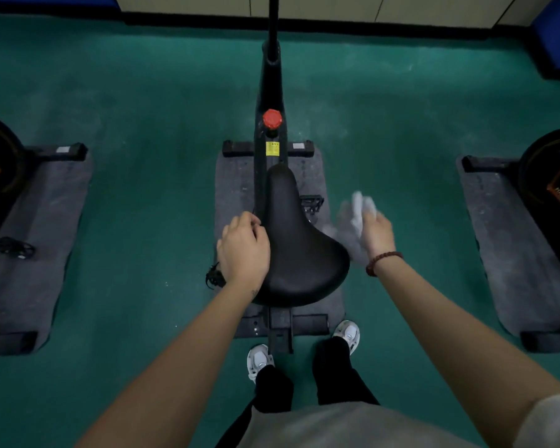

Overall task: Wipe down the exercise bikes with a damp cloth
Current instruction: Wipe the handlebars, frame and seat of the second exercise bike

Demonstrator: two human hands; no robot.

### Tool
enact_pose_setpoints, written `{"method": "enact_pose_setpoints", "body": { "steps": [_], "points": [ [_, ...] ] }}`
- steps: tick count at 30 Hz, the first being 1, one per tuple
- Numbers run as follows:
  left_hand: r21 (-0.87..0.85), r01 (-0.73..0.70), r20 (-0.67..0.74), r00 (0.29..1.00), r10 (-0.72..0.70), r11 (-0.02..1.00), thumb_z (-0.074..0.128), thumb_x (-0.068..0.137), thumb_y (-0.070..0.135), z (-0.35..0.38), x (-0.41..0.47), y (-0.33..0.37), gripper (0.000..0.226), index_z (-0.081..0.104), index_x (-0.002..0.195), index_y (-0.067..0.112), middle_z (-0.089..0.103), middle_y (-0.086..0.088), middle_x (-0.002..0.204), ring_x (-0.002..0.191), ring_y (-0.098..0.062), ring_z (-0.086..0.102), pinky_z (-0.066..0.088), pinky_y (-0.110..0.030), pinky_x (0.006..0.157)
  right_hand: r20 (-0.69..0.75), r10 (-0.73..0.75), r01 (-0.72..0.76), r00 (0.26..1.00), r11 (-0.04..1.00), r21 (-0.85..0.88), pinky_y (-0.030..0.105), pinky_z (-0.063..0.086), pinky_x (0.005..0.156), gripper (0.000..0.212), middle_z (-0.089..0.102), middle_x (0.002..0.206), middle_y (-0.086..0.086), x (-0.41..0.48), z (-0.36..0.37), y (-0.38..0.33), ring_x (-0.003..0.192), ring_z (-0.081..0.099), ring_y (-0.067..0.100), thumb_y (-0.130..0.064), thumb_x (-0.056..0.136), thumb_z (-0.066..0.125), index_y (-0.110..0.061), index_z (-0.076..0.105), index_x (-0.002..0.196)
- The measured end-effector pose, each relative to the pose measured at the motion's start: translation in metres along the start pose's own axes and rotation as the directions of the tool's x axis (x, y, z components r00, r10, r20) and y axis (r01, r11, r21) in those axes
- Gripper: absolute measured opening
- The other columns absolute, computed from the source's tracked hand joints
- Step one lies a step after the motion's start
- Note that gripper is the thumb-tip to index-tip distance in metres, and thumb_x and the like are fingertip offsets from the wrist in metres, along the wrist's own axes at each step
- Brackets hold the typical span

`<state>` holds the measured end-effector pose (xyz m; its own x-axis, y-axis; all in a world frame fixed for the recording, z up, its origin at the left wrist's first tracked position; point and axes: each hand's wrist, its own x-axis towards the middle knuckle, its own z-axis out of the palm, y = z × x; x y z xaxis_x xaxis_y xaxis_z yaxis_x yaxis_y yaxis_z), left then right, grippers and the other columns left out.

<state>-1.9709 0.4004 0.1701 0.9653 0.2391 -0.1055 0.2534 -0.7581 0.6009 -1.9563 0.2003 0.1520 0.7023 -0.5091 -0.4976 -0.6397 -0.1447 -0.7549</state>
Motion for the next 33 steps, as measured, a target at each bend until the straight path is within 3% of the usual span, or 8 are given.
{"method": "enact_pose_setpoints", "body": {
  "steps": [2,4,6,8,19,25,30,33],
  "points": [
    [-0.008,0.002,-0.003,1.0,-0.002,1.0,0.042,0.09,0.012,0.0,0.0,0.0,0.018,0.058,0.098,0.01,0.061,-0.009,0.104,0.1,-0.028,0.051,0.035,-0.037,0.083,-0.006,-0.307,0.307,0.952,0.95,0.056,0.024,0.038,0.092,0.038,0.052,0.128,0.002,-0.017,0.011,-0.031,0.116,0.05,0.019,-0.028,0.097,0.04,-0.018,0.047,0.133],
    [-0.038,0.014,-0.013,1.0,-0.015,0.999,0.043,0.087,0.009,0.001,0.0,0.0,0.017,0.054,0.1,0.009,0.061,-0.009,0.105,0.101,-0.029,0.051,0.036,-0.039,0.084,0.251,-0.498,0.535,0.83,0.839,-0.103,0.02,0.036,0.086,0.04,0.047,0.131,0.002,-0.037,0.037,-0.05,0.116,0.049,0.02,-0.028,0.096,0.042,-0.022,0.042,0.136],
    [-0.111,0.038,-0.043,0.998,-0.044,0.993,0.046,0.084,0.005,0.001,-0.001,0.0,0.019,0.049,0.102,0.008,0.059,-0.01,0.105,0.101,-0.03,0.051,0.037,-0.04,0.084,0.515,-0.471,0.682,0.717,0.626,-0.378,0.035,0.034,0.101,0.057,0.011,0.155,0.008,-0.048,0.066,-0.045,0.13,0.034,0.033,-0.04,0.093,0.044,-0.033,0.02,0.145],
    [-0.173,0.052,-0.075,0.995,-0.065,0.984,0.047,0.08,0.002,0.0,-0.001,0.001,0.027,0.046,0.106,0.008,0.057,-0.009,0.107,0.103,-0.028,0.051,0.039,-0.041,0.087,0.501,-0.448,0.672,0.74,0.473,-0.57,0.044,0.035,0.101,0.071,-0.012,0.155,0.012,-0.046,0.084,-0.041,0.126,0.033,0.042,-0.046,0.088,0.048,-0.039,0.007,0.145],
    [-0.17,0.048,-0.113,0.991,-0.068,0.984,0.046,0.077,-0.002,0.001,0.002,0.002,0.039,0.044,0.114,0.008,0.053,-0.007,0.109,0.103,-0.024,0.049,0.038,-0.039,0.087,0.338,-0.43,0.54,0.837,0.547,-0.64,0.037,0.042,0.079,0.032,0.053,0.119,0.015,0.005,0.12,-0.1,0.101,0.056,0.038,-0.03,0.087,0.042,-0.016,0.054,0.112],
    [-0.189,0.04,-0.122,0.99,-0.064,0.981,0.045,0.077,0.0,0.002,0.002,0.001,0.039,0.045,0.115,0.01,0.054,-0.006,0.111,0.105,-0.024,0.05,0.039,-0.039,0.09,0.415,-0.169,0.357,0.894,0.829,-0.43,0.031,0.045,0.084,0.035,0.06,0.118,0.014,0.038,0.123,-0.124,0.104,0.057,0.029,-0.03,0.085,0.055,-0.009,0.059,0.114],
    [-0.296,0.029,-0.149,0.986,-0.077,0.955,0.044,0.077,-0.003,0.0,-0.003,-0.003,0.038,0.045,0.113,0.008,0.052,-0.005,0.105,0.1,-0.022,0.05,0.039,-0.037,0.088,0.633,-0.591,0.851,0.5,0.202,-0.484,0.036,0.042,0.075,0.04,0.069,0.087,0.013,0.007,0.114,-0.109,0.09,0.062,0.033,-0.044,0.08,0.034,-0.017,0.064,0.086],
    [-0.436,0.046,-0.158,0.979,-0.127,0.899,0.043,0.077,-0.006,-0.002,-0.006,-0.011,0.035,0.046,0.11,0.006,0.045,0.0,0.099,0.092,-0.019,0.047,0.037,-0.03,0.083,0.648,-0.612,0.886,0.453,0.229,-0.403,0.039,0.029,0.104,0.042,0.059,0.125,0.014,0.0,0.099,-0.083,0.125,0.046,0.029,-0.044,0.084,0.044,-0.016,0.069,0.104]
  ]
}}
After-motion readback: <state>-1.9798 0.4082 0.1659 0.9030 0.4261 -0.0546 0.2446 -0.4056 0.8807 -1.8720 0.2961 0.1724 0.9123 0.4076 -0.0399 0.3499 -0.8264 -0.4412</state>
